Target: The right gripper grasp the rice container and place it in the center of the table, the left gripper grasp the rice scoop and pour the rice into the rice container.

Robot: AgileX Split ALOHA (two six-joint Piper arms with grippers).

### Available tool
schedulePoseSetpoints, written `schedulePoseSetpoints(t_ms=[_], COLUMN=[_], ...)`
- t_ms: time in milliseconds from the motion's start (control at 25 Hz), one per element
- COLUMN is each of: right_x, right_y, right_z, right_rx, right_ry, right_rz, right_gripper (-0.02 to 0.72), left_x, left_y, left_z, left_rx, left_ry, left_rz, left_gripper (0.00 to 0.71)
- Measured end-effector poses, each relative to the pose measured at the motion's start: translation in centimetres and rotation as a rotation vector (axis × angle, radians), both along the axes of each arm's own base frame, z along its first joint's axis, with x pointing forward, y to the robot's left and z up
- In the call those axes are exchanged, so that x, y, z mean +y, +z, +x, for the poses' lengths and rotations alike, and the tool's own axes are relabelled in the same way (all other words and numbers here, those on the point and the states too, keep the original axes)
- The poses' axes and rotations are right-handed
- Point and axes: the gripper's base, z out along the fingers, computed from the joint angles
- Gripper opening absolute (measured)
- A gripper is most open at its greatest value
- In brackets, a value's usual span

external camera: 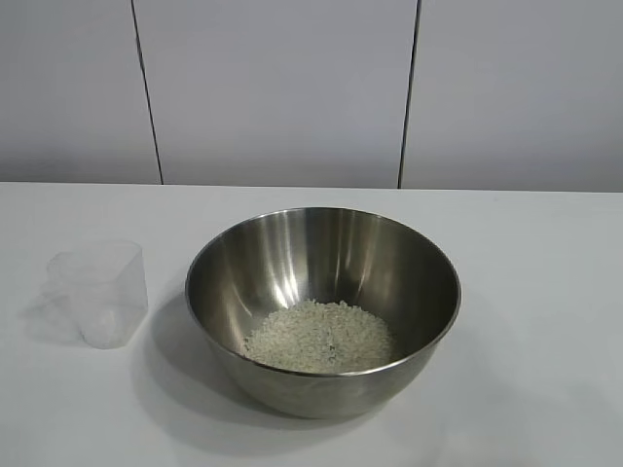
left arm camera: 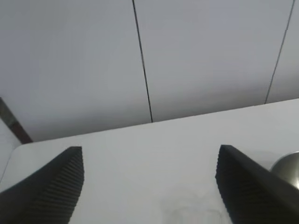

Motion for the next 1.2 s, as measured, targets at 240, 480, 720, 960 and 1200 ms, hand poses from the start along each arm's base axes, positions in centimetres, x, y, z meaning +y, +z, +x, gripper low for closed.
schedulePoseSetpoints(t_ms=[240, 480, 720, 960, 1200], right_x=[0.0, 0.0, 0.0, 0.0, 0.0], right_y=[0.0, 0.0, 0.0, 0.0, 0.0], right_z=[0.0, 0.0, 0.0, 0.0, 0.0], right_rx=[0.000, 0.000, 0.000, 0.000, 0.000], right_ry=[0.000, 0.000, -0.003, -0.004, -0.004], right_rz=[-0.001, -0.001, -0.001, 0.000, 0.000], right_gripper=[0.568, 0.568, 0.568, 0.568, 0.568], left_x=[-0.4, 0.0, 0.2, 0.5, 0.5], left_y=[-2.6, -4.6, -6.5, -7.6, -7.7], left_z=[-5.9, -9.1, -8.5, -8.4, -8.3], left_rx=[-0.077, 0.003, 0.103, 0.170, 0.179], left_ry=[0.038, 0.100, 0.153, 0.191, 0.191], left_rz=[-0.054, -0.004, -0.072, -0.092, -0.092], left_gripper=[0.565, 0.565, 0.566, 0.566, 0.566])
